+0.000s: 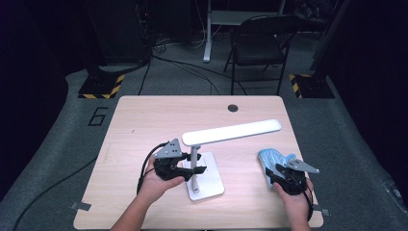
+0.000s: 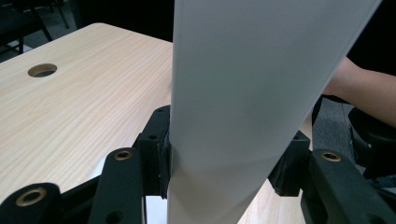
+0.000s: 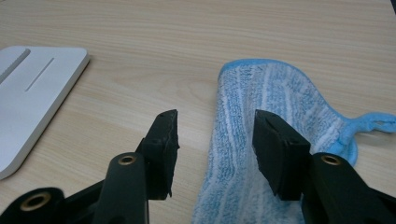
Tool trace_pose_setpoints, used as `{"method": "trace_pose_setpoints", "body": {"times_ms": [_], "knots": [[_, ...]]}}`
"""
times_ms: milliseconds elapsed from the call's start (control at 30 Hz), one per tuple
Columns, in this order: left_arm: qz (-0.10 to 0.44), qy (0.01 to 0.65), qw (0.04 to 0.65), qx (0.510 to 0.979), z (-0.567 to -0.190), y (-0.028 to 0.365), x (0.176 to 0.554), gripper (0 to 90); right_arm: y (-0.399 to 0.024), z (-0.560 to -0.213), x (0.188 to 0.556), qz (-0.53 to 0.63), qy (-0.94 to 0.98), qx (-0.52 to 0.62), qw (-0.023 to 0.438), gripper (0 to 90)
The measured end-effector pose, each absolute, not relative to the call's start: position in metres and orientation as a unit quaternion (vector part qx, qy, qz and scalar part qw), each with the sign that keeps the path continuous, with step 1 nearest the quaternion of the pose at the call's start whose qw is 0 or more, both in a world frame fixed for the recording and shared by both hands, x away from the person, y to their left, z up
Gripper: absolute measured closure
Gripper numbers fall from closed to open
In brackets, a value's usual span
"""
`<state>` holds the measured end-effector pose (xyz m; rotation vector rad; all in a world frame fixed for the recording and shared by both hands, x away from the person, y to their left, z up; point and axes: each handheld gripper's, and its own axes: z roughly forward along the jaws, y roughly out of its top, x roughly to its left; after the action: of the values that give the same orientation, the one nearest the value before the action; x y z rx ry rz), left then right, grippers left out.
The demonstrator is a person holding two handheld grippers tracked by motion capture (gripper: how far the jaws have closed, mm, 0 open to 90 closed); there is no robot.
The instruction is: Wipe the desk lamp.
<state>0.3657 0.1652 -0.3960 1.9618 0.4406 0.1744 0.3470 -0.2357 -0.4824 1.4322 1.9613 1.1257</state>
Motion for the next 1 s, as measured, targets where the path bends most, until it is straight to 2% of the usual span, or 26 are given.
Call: {"method": "trace_pose_setpoints", "body": {"times_ms": [333, 600, 1000], "knots": [[0.071, 0.185, 0.534, 0.822, -0.396, 0.165, 0.366, 50.2, -0.251, -0.474, 0.344, 0.404, 0.695, 0.536, 0.258, 48.6], [0.069, 0.184, 0.535, 0.822, -0.396, 0.165, 0.366, 50.1, -0.258, -0.490, 0.353, 0.354, 0.704, 0.560, 0.255, 47.3], [0.067, 0.186, 0.537, 0.820, -0.397, 0.165, 0.366, 50.0, -0.253, -0.507, 0.363, 0.322, 0.726, 0.566, 0.223, 50.6]]}}
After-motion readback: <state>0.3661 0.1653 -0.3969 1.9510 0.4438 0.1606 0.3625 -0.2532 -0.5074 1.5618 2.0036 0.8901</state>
